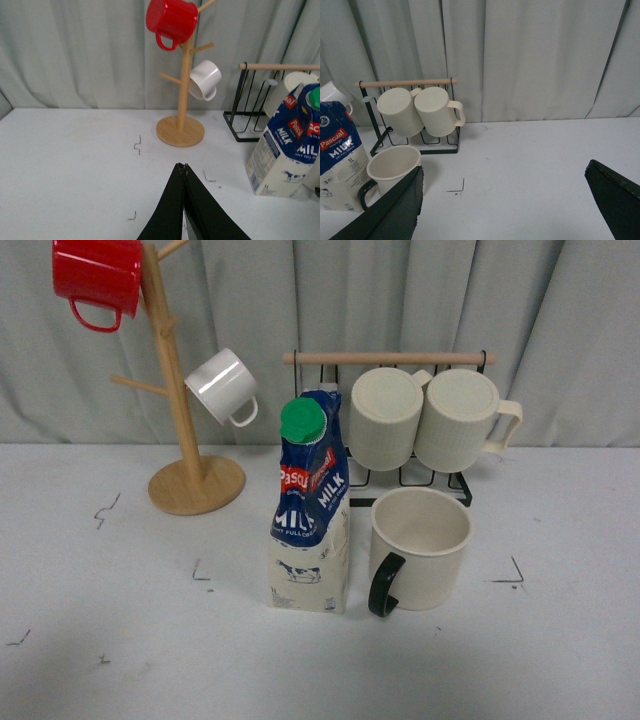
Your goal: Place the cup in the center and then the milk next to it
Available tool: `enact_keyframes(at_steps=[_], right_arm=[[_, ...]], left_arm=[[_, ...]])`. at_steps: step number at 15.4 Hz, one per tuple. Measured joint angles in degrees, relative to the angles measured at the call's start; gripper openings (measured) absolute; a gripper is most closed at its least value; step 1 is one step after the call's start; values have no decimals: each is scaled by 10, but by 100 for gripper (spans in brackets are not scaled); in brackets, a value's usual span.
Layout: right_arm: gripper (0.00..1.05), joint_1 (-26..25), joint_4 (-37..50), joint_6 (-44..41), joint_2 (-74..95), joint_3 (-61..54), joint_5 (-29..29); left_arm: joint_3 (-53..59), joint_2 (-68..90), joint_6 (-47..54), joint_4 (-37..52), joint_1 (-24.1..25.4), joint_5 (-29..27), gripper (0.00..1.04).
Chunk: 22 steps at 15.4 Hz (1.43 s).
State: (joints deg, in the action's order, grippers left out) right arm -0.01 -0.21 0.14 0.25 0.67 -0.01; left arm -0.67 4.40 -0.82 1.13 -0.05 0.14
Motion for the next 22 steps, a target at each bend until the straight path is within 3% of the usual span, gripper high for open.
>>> enact_keyframes(at_steps=[5,10,14,17,22], right_arm=[[98,0,0,0,0,0,0],[98,0,0,0,0,0,0],[98,0,0,0,0,0,0],[98,0,0,0,0,0,0],[98,0,0,0,0,0,0]], left_arm=[[0,-39,0,-13,0,-2,2],[0,-39,0,-13,0,-2,52],[0,-39,0,-13,0,-2,74],[0,-39,0,-13,0,-2,97],[0,-39,0,-13,0,-2,98]])
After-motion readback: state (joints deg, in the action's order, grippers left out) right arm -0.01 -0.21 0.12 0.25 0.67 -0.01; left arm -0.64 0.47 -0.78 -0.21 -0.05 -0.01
